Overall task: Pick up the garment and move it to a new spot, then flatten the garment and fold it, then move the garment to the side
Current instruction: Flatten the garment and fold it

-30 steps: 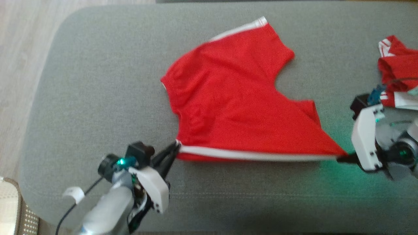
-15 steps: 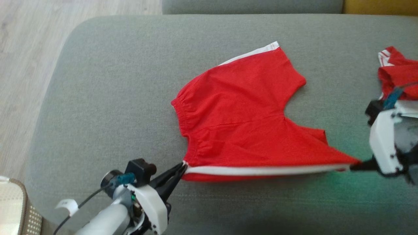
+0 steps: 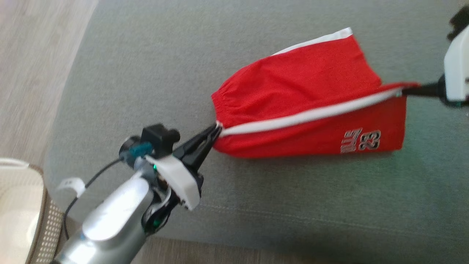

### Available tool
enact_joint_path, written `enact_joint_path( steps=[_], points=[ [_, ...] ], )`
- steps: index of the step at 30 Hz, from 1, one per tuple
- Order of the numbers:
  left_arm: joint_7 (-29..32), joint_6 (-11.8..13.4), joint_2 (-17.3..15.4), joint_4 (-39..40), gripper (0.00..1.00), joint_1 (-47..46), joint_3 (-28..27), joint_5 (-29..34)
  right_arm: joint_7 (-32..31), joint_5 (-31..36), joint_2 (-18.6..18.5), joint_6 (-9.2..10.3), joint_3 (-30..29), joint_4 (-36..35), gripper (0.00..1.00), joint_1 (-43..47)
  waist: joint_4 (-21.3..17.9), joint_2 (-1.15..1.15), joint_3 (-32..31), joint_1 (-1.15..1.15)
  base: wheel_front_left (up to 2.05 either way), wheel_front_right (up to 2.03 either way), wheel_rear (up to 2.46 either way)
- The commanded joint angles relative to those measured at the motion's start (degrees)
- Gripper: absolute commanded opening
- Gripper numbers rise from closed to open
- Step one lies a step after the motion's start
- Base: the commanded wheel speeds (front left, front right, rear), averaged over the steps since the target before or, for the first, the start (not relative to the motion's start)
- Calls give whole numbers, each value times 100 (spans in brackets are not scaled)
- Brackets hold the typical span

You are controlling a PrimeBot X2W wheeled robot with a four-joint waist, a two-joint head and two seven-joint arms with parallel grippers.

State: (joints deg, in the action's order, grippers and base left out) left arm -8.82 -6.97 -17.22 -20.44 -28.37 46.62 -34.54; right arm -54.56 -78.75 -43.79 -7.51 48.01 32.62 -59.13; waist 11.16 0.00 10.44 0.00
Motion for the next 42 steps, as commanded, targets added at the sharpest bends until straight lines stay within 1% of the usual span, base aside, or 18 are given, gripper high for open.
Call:
enact_joint_path(
  steps=[1,6,9,16,19,26,31,32,33,34,42],
  points=[
    [-15,20,-81,116,0,-387,-274,-25,-25,73,-13,2,-121,-15,0,-151,135,0,154,0,0,0,0],
    [-108,-2,163,-126,0,-806,-259,-57,179,423,293,2,-355,445,0,-692,344,0,512,0,0,0,0],
    [-195,-13,368,-336,0,-1077,-269,-109,314,638,423,2,-470,709,0,-982,469,0,742,0,0,0,0],
    [-402,-36,860,-994,0,-1788,-263,-206,659,1203,613,2,-614,1259,0,-1556,703,0,1234,0,0,0,0],
    [-490,-42,1022,-1317,0,-2067,-231,-187,782,1450,681,2,-609,1442,0,-1731,761,0,1387,0,0,0,0],
    [-602,-48,1276,-1939,0,-2526,-203,-142,1016,1783,849,2,-618,1684,0,-1983,839,0,1646,0,0,0,0],
    [-614,-50,1357,-2115,0,-2702,-274,-112,1079,1890,918,2,-626,1767,0,-2089,852,0,1781,0,0,0,0],
    [-615,-50,1371,-2121,9,-2727,-305,-89,1106,1921,925,2,-635,1801,0,-2115,855,0,1810,0,0,0,0],
    [-616,-50,1383,-2131,42,-2743,-341,-66,1191,1972,927,2,-654,1841,64,-2149,857,0,1835,0,0,0,0],
    [-616,-50,1393,-2135,100,-2754,-390,-40,1278,2013,945,2,-681,1893,100,-2177,859,0,1855,0,0,0,0],
    [-617,68,1430,-2003,100,-2631,-940,233,2048,2214,1068,2,-822,2084,100,-2179,821,0,1896,0,0,0,0]
  ],
)
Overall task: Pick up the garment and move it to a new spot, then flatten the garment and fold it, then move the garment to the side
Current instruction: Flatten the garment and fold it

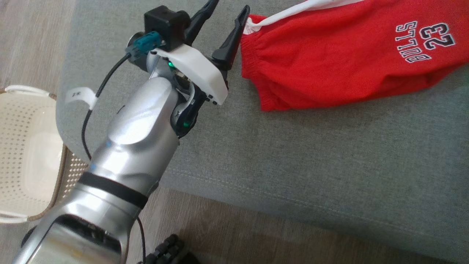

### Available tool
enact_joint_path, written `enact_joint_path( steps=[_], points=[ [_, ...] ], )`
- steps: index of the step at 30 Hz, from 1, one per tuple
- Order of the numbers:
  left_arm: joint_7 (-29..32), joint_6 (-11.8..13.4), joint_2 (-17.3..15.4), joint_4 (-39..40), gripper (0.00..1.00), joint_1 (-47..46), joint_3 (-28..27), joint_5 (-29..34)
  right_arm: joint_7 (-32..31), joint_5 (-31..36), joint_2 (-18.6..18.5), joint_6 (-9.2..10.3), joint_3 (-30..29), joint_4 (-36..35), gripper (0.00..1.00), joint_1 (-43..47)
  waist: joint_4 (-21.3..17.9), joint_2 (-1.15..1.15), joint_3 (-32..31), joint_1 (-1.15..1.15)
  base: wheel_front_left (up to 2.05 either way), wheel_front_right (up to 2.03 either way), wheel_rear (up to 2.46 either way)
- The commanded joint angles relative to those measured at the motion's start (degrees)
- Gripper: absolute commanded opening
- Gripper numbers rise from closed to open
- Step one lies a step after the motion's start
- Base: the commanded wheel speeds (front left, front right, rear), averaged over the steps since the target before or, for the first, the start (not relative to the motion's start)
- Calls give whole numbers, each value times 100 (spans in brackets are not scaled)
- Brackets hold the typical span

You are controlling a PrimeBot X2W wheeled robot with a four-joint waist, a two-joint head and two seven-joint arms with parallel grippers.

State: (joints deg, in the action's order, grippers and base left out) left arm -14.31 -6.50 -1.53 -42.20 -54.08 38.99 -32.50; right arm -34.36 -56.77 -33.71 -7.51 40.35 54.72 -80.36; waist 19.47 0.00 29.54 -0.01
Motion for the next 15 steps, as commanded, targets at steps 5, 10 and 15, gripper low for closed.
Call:
enact_joint_path(
  steps=[5,10,15],
  points=[
    [-68,173,-136,644,100,299,-720,255,820,-37,41,2,-124,-373,100,316,-137,0,-243,1,0,0,0],
    [-68,333,-136,1259,100,814,-1362,604,1886,-111,12,2,-116,-971,100,921,-364,0,-552,1,0,0,0],
    [-68,413,-135,2054,100,1495,-2065,714,3027,21,2,2,-69,-1533,100,1571,-649,0,-844,1,0,0,0]
  ],
)
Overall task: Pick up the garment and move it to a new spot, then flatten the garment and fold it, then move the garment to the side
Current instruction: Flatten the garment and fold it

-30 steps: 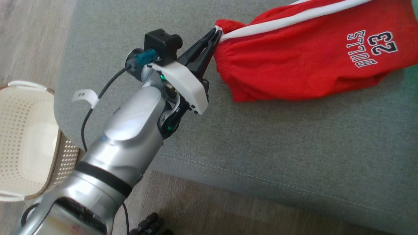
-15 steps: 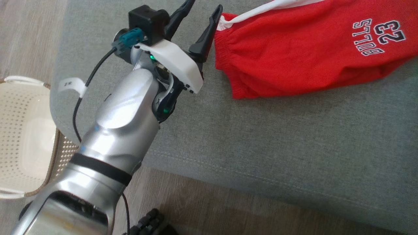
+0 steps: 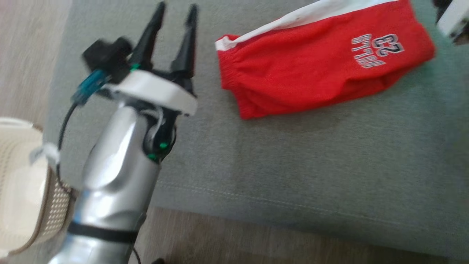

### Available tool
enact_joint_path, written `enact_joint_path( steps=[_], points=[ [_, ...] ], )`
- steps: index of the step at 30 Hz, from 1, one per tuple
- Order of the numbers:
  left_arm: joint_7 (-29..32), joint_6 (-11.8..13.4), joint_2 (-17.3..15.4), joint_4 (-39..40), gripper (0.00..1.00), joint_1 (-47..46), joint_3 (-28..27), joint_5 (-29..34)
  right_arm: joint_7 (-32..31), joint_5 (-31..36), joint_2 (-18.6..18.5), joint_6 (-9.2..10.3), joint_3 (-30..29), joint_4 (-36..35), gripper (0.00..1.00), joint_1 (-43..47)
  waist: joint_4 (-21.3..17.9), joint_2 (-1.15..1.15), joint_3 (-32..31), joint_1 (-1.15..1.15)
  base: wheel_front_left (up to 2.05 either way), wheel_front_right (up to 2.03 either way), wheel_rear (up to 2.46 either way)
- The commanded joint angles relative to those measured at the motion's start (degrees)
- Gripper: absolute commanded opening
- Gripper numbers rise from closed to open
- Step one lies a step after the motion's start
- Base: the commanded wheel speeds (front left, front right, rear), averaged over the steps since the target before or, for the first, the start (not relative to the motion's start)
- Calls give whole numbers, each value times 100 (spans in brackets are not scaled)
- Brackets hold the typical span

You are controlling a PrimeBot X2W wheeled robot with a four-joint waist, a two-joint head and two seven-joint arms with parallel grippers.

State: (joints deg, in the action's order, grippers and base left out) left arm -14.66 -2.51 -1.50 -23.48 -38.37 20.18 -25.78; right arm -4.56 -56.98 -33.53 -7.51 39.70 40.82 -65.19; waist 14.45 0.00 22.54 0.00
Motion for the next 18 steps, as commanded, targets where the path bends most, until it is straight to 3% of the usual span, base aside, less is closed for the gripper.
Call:
enact_joint_path(
  steps=[1,9,16,18],
  points=[
    [-33,27,-139,325,100,59,-282,62,252,115,-24,2,21,-233,100,190,-198,0,-197,0,0,0,0],
    [-33,138,-138,1110,100,1141,-696,-48,1772,917,148,2,-169,-562,100,1404,-552,0,-760,0,0,0,0],
    [-33,185,-138,1497,100,1852,-874,7,1951,2225,643,2,-1172,-964,100,2337,-794,0,-1034,0,0,0,0],
    [-33,197,-138,1638,100,2053,-936,67,1953,2747,897,2,-1725,-1335,100,2767,-847,0,-1071,0,0,0,0]
  ],
)
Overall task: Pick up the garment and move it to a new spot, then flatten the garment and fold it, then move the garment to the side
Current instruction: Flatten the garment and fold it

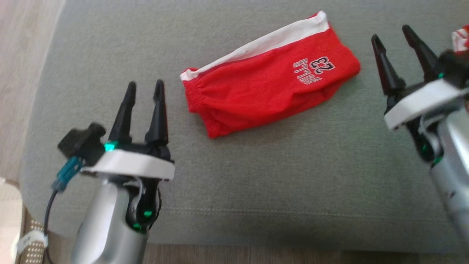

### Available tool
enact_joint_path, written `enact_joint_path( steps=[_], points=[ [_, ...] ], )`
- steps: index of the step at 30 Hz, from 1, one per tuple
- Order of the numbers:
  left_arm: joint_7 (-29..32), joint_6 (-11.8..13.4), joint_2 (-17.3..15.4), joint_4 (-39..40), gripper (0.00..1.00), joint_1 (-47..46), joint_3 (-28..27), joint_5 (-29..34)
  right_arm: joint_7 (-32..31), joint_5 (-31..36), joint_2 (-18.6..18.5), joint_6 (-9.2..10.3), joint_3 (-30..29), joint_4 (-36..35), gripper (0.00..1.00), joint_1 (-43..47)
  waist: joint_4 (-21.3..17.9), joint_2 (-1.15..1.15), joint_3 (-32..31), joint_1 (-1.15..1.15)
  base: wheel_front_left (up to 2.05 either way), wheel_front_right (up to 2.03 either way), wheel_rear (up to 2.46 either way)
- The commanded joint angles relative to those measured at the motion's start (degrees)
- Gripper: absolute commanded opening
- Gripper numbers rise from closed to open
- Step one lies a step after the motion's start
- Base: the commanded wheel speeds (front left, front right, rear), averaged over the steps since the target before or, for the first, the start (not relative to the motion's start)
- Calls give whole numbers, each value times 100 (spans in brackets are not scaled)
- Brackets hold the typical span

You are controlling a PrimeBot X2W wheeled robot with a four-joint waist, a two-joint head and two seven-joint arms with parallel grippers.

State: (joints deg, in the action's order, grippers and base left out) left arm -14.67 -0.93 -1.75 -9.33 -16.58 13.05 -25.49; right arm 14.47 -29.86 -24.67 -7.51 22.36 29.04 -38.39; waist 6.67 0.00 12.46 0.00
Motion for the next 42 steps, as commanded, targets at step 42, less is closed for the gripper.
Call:
enact_joint_path(
  steps=[42],
  points=[
    [-33,330,-113,689,100,358,494,364,-2181,-1430,2164,2,-3747,766,100,360,729,0,565,0,0,0,0]
  ],
)
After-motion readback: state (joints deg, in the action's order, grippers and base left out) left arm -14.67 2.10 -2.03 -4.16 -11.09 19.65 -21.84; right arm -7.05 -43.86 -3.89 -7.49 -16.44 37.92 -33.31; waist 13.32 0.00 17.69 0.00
